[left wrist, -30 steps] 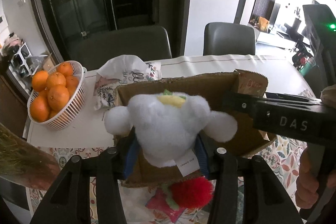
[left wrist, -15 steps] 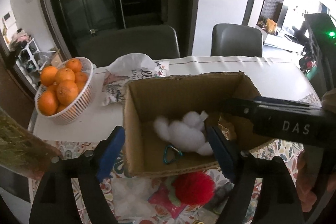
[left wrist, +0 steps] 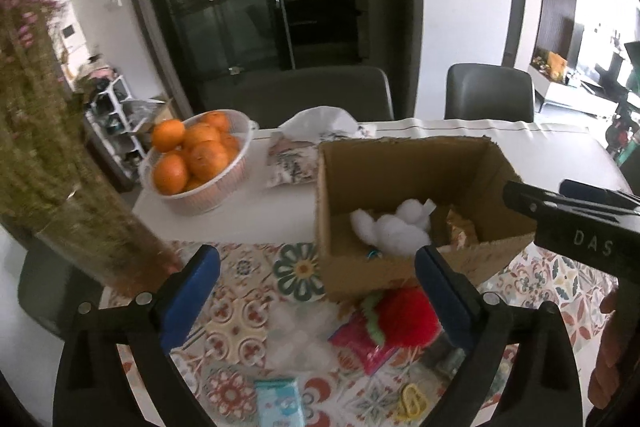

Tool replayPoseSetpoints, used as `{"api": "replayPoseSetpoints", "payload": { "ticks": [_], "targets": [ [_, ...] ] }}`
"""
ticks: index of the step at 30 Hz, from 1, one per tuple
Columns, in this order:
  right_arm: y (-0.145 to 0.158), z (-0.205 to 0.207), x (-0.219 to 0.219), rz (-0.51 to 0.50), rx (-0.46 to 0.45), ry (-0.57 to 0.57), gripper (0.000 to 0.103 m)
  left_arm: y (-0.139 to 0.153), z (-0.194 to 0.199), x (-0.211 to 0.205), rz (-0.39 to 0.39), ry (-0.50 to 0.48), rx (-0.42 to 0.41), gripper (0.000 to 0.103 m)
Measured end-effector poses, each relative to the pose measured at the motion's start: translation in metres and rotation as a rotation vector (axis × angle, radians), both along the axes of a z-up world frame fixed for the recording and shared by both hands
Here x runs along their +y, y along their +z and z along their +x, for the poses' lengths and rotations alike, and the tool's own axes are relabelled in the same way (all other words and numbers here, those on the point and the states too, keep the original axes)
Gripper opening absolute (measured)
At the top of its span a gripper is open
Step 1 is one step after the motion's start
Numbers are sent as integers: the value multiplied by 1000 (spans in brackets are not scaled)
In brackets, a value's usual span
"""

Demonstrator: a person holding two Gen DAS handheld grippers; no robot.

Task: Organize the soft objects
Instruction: 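Open both tools to drop the plush toy and packet into the box, then grasp the blue tissue pack with the left tool while the right tool grasps the yellow clip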

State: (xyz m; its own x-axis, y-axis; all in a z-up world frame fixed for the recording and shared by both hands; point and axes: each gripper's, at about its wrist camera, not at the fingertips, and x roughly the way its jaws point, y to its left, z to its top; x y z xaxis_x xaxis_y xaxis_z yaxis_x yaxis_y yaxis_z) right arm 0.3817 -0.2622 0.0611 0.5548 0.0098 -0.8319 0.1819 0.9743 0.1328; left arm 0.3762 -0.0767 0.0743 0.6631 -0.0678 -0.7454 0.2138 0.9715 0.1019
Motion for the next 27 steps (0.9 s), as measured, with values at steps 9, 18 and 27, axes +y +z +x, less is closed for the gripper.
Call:
{"api": "replayPoseSetpoints", "payload": {
  "ticks": [9,18,27],
  "targets": [
    [-15,-42,31,-19,79,54,81,-2,-45,29,17,51,-4,103],
    [-36,-80,72,-36,105,131,80,-31,-79,63,20,81,69,103],
    [-67,-101,100,-3,181,192,80,-60,-106,87,23,80,126,103]
  ]
}}
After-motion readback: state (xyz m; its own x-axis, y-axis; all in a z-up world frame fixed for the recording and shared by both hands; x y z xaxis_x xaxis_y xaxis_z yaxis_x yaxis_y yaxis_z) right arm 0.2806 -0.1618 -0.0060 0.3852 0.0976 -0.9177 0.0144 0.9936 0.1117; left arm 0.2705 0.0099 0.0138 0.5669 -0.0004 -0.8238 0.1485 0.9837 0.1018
